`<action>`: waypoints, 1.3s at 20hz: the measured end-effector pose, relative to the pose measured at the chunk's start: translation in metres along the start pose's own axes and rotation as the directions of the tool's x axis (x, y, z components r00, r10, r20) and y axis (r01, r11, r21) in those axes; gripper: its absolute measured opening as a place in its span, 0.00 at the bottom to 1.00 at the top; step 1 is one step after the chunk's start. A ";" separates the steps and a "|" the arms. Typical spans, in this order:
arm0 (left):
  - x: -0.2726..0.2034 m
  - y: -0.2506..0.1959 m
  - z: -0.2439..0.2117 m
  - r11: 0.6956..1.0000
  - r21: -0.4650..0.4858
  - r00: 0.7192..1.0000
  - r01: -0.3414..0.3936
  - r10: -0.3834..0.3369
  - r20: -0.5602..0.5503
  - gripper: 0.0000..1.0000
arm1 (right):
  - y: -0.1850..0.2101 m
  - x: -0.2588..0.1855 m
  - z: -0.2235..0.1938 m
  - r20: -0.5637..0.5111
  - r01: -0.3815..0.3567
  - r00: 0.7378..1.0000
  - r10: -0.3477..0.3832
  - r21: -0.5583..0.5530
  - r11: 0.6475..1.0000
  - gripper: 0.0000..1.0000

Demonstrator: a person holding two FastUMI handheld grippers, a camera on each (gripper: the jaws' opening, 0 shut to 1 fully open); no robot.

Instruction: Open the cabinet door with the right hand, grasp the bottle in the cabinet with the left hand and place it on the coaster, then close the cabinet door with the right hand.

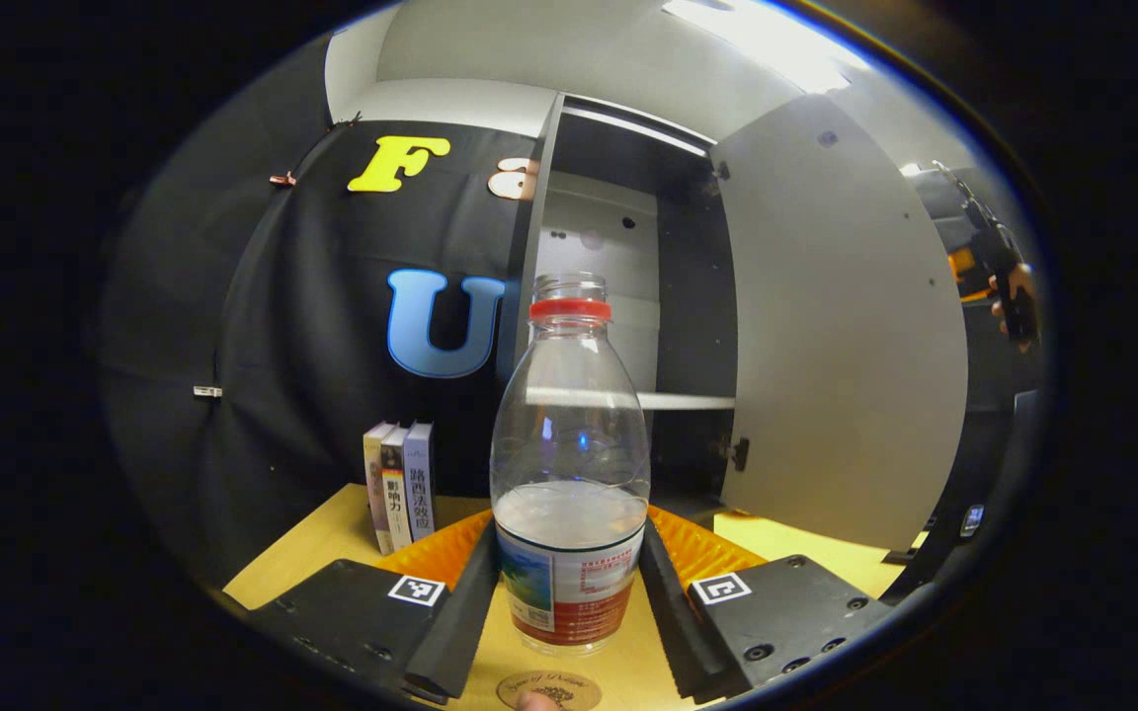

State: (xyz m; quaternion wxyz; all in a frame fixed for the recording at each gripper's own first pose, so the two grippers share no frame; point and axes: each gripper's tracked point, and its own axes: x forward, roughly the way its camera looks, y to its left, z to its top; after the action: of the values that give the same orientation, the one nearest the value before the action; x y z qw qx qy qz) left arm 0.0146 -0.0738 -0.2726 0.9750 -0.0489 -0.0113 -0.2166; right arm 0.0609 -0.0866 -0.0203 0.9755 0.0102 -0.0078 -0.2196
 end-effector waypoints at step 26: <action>-0.013 0.006 -0.142 0.998 -0.017 0.987 0.057 -0.059 -0.149 0.95 | -0.002 -0.004 -0.013 -0.084 0.027 0.996 -0.026 0.006 1.000 0.98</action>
State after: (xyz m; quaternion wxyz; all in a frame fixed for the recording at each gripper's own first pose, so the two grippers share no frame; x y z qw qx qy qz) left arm 0.0056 -0.0775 -0.4146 0.9660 -0.0385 0.0620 -0.2480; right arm 0.0565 -0.0862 -0.0334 0.9719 0.0229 0.0327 -0.2318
